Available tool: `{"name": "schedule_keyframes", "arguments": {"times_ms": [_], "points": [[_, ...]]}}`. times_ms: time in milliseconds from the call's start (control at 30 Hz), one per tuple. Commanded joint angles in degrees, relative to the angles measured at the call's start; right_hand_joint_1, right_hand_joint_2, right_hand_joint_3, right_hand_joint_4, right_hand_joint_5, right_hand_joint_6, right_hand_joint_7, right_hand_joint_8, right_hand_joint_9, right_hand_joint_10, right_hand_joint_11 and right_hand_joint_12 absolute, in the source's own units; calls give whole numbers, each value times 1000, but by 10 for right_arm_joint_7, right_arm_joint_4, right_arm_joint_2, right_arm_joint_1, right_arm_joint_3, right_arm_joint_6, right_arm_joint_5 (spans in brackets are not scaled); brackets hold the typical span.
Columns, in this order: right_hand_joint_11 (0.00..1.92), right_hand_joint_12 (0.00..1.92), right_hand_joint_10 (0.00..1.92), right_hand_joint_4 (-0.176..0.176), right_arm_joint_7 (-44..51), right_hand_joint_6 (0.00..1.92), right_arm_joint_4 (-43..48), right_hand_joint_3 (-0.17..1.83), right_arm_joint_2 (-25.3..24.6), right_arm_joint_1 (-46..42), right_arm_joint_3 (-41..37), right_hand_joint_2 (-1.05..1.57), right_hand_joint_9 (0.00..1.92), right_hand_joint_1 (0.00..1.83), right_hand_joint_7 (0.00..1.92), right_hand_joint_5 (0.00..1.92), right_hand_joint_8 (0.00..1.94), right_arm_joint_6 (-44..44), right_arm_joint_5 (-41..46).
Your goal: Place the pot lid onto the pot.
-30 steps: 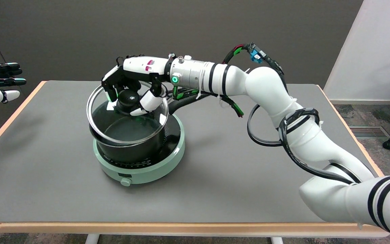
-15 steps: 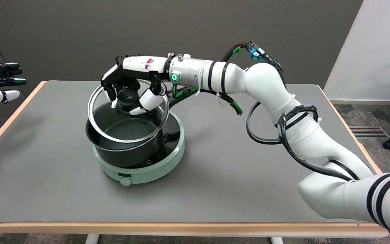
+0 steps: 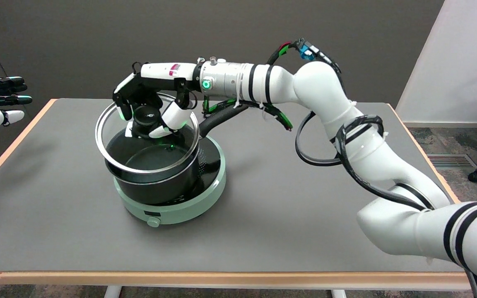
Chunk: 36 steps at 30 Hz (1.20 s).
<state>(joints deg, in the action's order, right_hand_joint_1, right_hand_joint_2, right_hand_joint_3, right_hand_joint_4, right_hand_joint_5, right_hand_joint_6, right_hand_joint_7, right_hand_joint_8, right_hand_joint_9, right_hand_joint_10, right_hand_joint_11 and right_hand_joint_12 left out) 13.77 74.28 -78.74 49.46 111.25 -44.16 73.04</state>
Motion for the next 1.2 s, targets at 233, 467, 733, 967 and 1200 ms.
{"name": "schedule_keyframes", "arguments": {"times_ms": [233,467,733,967,1200], "points": [[566,1921,1839,176,-84,1229,-72,914,-9,79,-9,776,715,1507,829,643,1501,-117,10],[600,1921,1866,176,-84,1278,-130,970,-15,96,-11,754,717,1511,832,645,1536,-136,10],[601,1921,1869,176,-77,1275,-204,972,-42,120,-8,754,715,1511,832,652,1537,-132,6],[602,1921,1872,176,-71,1270,-238,973,-57,132,-7,755,714,1511,830,656,1539,-114,-5],[609,1921,1870,169,-57,1258,-246,979,-64,132,-6,750,724,1512,830,664,1535,-92,-5]]}}
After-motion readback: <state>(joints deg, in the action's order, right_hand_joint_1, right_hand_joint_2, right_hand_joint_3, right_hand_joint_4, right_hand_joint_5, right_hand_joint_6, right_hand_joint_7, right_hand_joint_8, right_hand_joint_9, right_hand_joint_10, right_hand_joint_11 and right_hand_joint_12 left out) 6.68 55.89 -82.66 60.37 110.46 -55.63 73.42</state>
